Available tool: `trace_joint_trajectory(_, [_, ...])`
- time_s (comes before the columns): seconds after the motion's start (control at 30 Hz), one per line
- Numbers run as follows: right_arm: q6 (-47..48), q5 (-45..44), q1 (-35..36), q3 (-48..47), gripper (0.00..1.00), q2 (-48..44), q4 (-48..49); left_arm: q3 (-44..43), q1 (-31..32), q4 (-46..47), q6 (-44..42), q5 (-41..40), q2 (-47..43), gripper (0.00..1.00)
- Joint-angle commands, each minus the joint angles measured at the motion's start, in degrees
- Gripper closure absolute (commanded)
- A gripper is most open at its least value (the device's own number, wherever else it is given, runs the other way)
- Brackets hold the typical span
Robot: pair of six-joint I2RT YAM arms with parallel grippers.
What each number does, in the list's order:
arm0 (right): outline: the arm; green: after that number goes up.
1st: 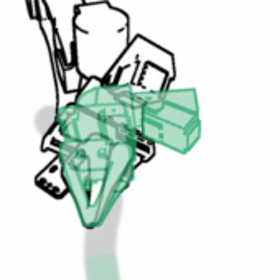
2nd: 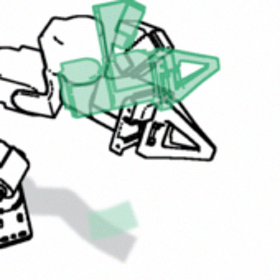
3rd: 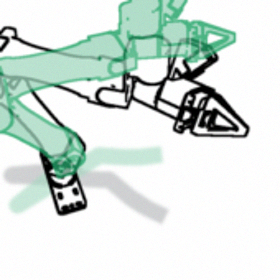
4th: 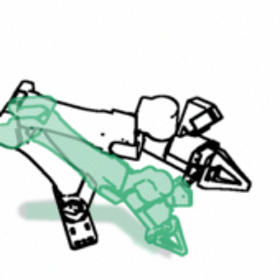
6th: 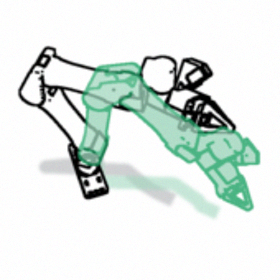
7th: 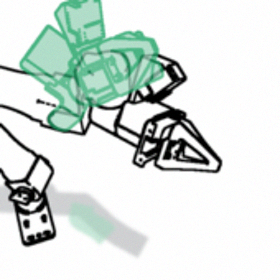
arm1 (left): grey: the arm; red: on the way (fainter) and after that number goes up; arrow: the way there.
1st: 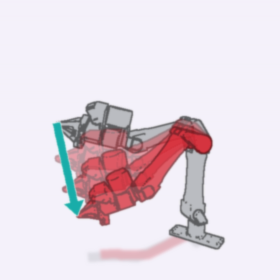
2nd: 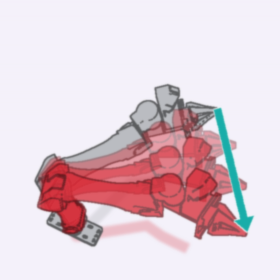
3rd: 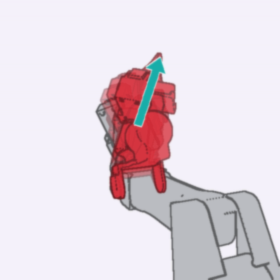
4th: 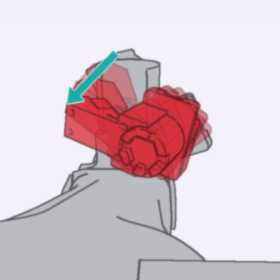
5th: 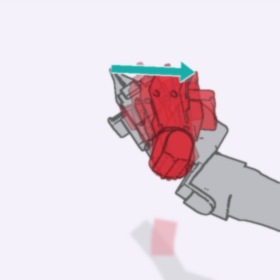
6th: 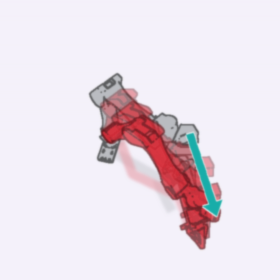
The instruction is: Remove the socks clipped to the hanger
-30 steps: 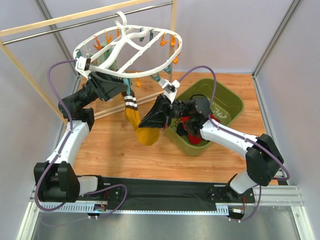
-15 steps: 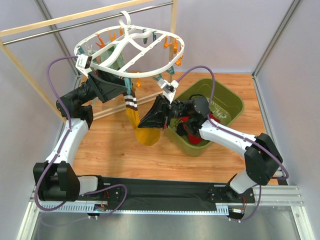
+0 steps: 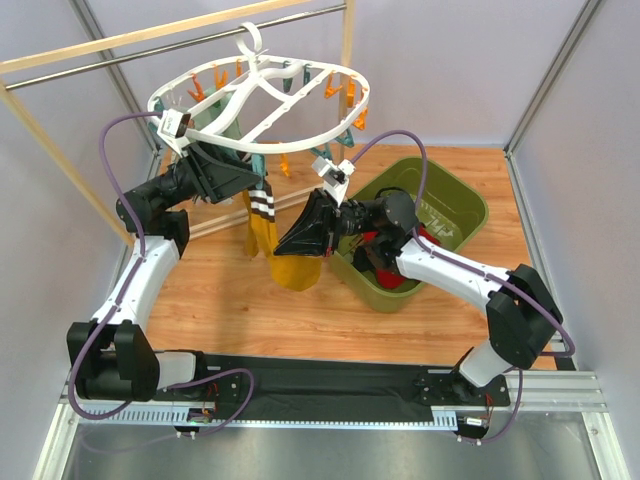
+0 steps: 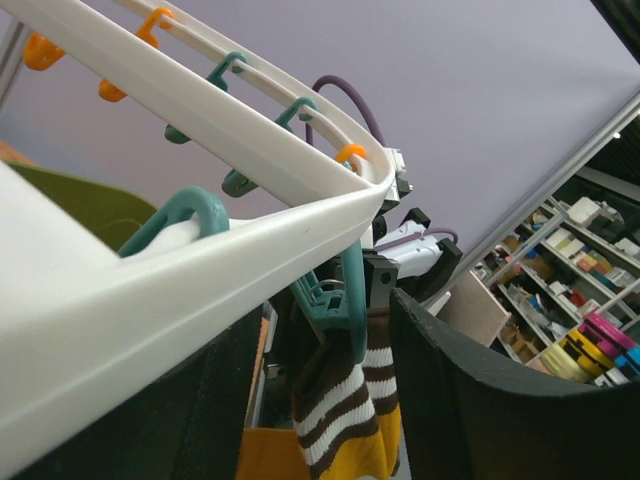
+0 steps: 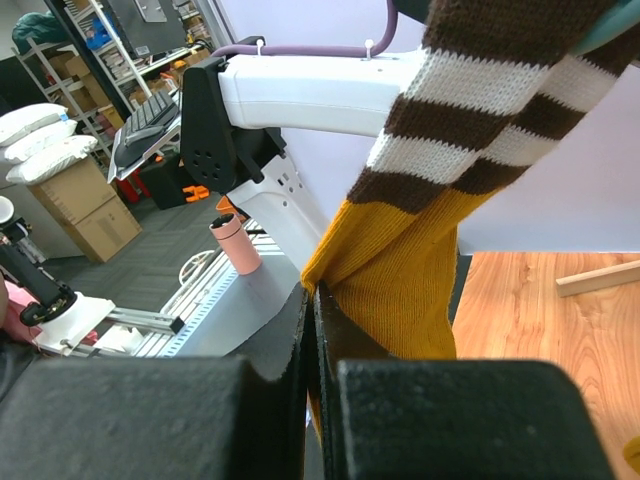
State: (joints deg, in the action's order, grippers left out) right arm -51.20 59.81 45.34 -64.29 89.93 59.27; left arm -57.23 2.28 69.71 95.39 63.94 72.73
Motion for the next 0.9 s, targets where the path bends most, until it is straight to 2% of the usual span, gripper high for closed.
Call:
trace_joint_trajectory(0.0, [-0.83,3.38,0.8,-1.98,1.0,0.51,-0.2,-2.0,0.18,17.83,1.72,-0.75,1.18,0.36])
trace_joint_trajectory(0.07, [-0.74,3.38,0.8,-2.24,1.0,0.68,-0.55,-2.27,0.18,17.83,1.72,-0.14,1.54,0.34])
trace_joint_trajectory(0.13, [-0.48,3.64,0.89,-2.59,1.0,0.77,-1.16,-2.71,0.26,17.83,1.81,0.57,1.36,0.27])
trace_joint_trajectory(0.23, [-0.13,4.0,0.8,-2.94,1.0,0.86,-1.87,-3.59,0.26,17.83,2.25,1.8,1.27,0.13])
trace_joint_trajectory(0.27, [-0.04,3.91,0.8,-3.29,1.0,0.86,-1.87,-4.11,0.26,17.83,2.51,1.97,1.45,0.06])
trace_joint_trajectory(0.3, [-0.04,3.91,0.8,-3.38,1.0,0.95,-1.96,-4.2,0.26,17.83,2.52,2.06,1.45,0.03])
trace_joint_trajectory(0.43, [-0.22,4.0,0.89,-3.82,1.0,1.3,-2.05,-4.29,0.26,17.83,2.34,1.45,1.63,0.01])
trace_joint_trajectory(0.53, [-0.22,3.91,0.98,-3.74,1.0,1.39,-2.14,-4.64,0.26,17.83,2.34,1.1,1.71,0.12])
trace_joint_trajectory(0.67, [-0.22,3.91,1.24,-3.65,1.0,1.74,-2.05,-5.52,0.26,17.83,3.13,0.22,1.98,0.32])
trace_joint_trajectory(0.87, [-0.22,4.08,1.33,-3.56,1.0,1.74,-2.14,-6.49,0.26,17.83,4.27,-1.19,2.59,0.47])
